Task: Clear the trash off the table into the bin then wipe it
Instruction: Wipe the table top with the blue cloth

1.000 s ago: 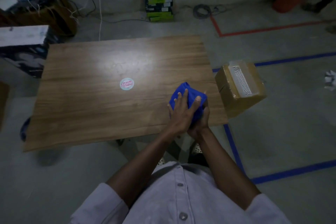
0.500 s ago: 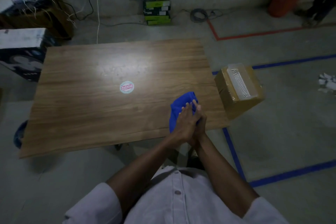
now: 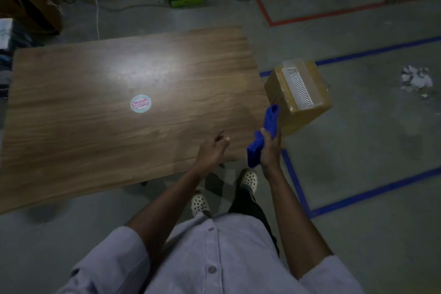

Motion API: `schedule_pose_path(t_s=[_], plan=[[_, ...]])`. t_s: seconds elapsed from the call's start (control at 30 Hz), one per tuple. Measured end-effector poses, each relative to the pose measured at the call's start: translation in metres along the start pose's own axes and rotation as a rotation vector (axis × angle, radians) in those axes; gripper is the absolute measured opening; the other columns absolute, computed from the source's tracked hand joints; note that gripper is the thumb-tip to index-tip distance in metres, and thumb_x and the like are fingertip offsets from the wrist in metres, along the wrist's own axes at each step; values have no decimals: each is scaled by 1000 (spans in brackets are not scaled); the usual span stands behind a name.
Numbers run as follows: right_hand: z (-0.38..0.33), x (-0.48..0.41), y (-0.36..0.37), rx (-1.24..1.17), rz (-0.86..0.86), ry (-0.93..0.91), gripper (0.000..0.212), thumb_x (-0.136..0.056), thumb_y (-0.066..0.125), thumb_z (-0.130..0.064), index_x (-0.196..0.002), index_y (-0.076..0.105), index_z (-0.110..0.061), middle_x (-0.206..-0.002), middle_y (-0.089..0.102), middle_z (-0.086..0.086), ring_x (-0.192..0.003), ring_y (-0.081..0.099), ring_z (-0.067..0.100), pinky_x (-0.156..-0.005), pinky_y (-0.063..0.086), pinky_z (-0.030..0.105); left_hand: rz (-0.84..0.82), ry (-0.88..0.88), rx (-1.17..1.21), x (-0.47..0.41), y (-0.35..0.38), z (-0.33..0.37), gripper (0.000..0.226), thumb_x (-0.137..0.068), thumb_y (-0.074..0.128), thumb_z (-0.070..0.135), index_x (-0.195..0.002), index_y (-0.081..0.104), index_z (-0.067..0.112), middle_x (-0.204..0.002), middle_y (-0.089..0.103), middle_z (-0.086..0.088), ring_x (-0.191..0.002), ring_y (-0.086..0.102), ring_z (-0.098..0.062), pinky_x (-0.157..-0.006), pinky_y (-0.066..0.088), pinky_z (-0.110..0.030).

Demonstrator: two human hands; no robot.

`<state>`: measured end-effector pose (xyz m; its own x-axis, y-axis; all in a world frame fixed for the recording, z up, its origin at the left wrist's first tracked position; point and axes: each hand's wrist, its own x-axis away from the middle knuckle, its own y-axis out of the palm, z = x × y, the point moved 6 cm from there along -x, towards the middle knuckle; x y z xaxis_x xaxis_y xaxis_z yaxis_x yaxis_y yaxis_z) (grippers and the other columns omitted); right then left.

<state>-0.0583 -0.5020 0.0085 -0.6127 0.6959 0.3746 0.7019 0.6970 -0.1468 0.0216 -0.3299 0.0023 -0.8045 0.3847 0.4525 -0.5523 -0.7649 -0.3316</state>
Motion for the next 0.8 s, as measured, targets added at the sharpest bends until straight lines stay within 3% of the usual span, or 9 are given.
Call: schedule_pose_path(t_s=[0.03,0.1,0.17,0.27,0.33,0.5,0.67,0.8], plan=[[4,-10,1,284,-42,-100,75,-101,55,-47,-163,17,-31,-171,16,2,-156,18,26,-125,17,47,-35,50,-179,-5,7,-5,59,-100,53,44,-151,46,15,-151,51,-12,-140,47,-28,-112,40,-40],[27,-27,15,741,-228,-110,84,-100,42,-66,-162,-6,-36,-171,-15,-8,-156,-17,24,-125,-3,57,-102,58,-546,-18,12,-20,71,-97,44,55,-158,30,22,-167,24,-9,-153,20,-35,-121,24,-54],[50,-33,30,976,-386,-57,87,-97,30,-76,-161,-13,-36,-168,-24,-11,-152,-30,24,-121,-6,69,-186,-26,-762,-24,20,-33,75,-100,46,53,-162,13,26,-171,-2,-5,-156,-3,-38,-119,10,-65],[52,-35,35,1119,-324,-157,81,-103,31,-65,-163,-10,-29,-169,-22,-8,-153,-28,27,-117,-10,74,-203,-68,-875,-30,25,-49,78,-102,42,55,-162,3,26,-169,-16,-7,-153,-15,-44,-114,2,-74],[50,-32,36,1214,-250,-248,79,-104,33,-60,-163,-9,-28,-170,-21,-6,-154,-27,28,-118,-7,73,-119,-14,-949,-35,21,-53,76,-102,35,58,-163,4,25,-169,-15,-10,-152,-16,-46,-114,-4,-74],[68,-40,34,1203,-221,-255,77,-102,33,-65,-163,-6,-38,-169,-24,-6,-154,-27,28,-119,-8,70,-17,37,-932,-56,12,-44,83,-92,20,60,-163,2,21,-168,-19,-14,-151,-18,-48,-115,-9,-71],[79,-56,17,1151,-190,-279,82,-97,35,-74,-162,-4,-43,-169,-24,-6,-155,-25,30,-122,-9,63,-43,-5,-874,-69,4,-69,98,-86,26,81,-161,-11,30,-164,-31,-6,-148,-33,-39,-111,-20,-69],[76,-79,18,1198,-113,-308,85,-95,35,-76,-163,1,-37,-171,-18,0,-156,-19,34,-124,-6,61,4,54,-856,-70,1,-81,100,-82,26,87,-160,-10,37,-164,-33,3,-147,-39,-28,-111,-26,-63]])
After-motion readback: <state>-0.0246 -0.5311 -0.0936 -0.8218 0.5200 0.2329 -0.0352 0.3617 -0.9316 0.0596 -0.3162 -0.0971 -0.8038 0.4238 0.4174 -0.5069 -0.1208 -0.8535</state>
